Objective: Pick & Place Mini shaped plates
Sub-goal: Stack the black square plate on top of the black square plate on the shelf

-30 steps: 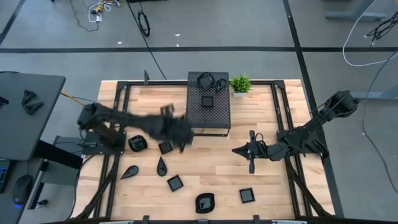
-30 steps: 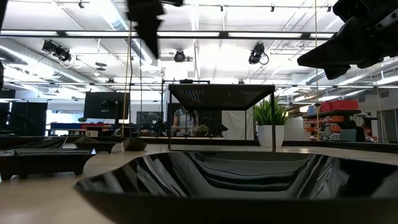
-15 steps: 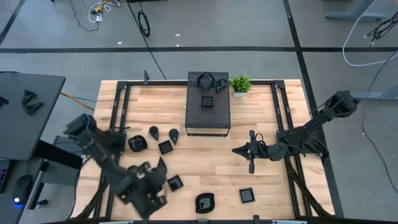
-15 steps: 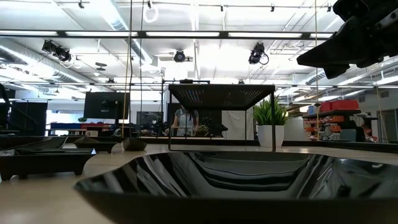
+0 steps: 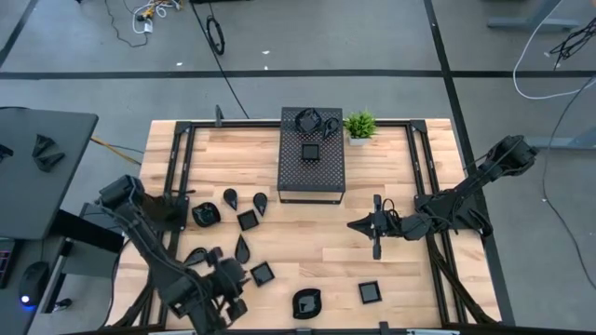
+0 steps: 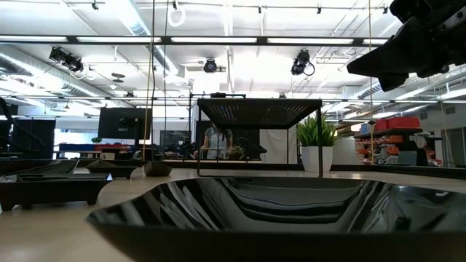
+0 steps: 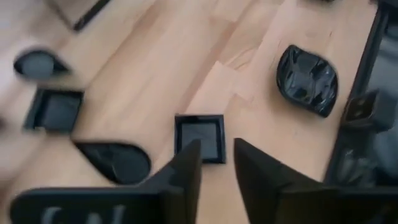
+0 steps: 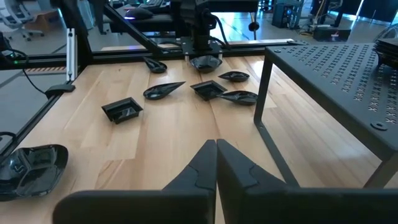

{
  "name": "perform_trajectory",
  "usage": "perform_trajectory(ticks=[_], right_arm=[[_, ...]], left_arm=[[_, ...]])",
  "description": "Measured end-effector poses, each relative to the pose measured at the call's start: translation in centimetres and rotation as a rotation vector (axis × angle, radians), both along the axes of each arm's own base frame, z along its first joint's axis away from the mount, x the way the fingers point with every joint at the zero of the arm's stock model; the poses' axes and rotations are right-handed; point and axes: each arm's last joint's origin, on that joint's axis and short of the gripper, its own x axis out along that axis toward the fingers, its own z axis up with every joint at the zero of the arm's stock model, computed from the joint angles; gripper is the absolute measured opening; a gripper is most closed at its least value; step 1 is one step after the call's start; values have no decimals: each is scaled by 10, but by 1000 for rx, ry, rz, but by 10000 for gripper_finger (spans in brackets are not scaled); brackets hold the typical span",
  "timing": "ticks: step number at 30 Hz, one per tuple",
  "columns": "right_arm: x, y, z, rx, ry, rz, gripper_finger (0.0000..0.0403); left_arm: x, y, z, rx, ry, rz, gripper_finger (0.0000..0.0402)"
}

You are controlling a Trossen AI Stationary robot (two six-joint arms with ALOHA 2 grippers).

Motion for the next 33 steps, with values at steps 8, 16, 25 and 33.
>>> perform_trajectory(ticks=[8, 16, 25, 33], right_arm=[[0, 0, 0, -7, 1, -1, 9], [0, 0, 0, -9, 2, -1, 9], [0, 0, 0, -9, 3, -1, 9], [0, 0, -1, -12, 6, -1, 9]], left_arm=[[38, -19, -60, 218, 88, -201, 186], [51, -24, -99, 190, 85, -68, 181], [55, -26, -123, 222, 117, -63, 152], [62, -27, -136, 180, 145, -63, 116]])
